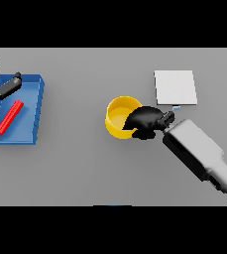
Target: Pick up the red beaker and tilt it to pour out 1 green nut into yellow bowl. Pick up the yellow bowl and place it on the metallic measuring scale.
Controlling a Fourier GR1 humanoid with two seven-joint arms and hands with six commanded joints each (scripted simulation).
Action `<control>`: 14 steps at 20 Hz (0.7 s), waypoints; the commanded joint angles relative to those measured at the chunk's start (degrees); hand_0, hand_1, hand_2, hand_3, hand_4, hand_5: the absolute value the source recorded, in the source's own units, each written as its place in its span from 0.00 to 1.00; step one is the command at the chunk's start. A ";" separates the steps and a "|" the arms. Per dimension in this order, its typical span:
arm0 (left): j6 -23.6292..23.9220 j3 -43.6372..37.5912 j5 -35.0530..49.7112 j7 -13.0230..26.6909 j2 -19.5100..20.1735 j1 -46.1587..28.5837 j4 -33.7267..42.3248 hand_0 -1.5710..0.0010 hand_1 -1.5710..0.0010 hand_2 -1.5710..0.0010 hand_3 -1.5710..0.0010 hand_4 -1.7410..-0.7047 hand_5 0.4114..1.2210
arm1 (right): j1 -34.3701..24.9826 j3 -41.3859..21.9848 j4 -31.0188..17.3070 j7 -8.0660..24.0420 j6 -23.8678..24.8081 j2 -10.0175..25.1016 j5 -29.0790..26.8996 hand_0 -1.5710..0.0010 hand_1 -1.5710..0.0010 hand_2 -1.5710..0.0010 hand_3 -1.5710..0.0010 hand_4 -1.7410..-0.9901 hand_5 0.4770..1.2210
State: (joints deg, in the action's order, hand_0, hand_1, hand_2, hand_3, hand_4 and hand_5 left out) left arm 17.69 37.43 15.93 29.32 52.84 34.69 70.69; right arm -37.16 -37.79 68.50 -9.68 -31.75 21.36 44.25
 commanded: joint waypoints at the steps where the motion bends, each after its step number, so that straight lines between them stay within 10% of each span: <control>1: 0.37 0.21 -0.25 0.34 0.08 -0.06 0.67 1.00 1.00 1.00 1.00 0.91 0.39 | -0.31 0.41 0.87 0.15 -0.35 0.59 -0.30 0.04 0.04 0.08 0.24 0.03 0.98; 6: 0.86 0.41 -0.51 0.12 0.10 -0.65 0.84 1.00 1.00 1.00 1.00 0.91 0.38 | -1.53 3.09 7.11 2.08 -4.23 4.14 -2.93 0.01 0.01 0.04 0.12 0.01 0.99; 14: 0.48 0.08 -0.09 0.83 0.70 -0.21 1.57 1.00 1.00 1.00 1.00 0.90 0.38 | -3.02 7.08 13.03 8.83 -8.42 6.76 -6.16 0.00 0.00 0.01 0.21 0.03 1.00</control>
State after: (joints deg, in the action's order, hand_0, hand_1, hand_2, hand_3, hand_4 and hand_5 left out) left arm 18.18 37.50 15.83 30.17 53.56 34.46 72.26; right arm -40.20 -30.70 81.53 -0.90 -40.18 28.16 38.01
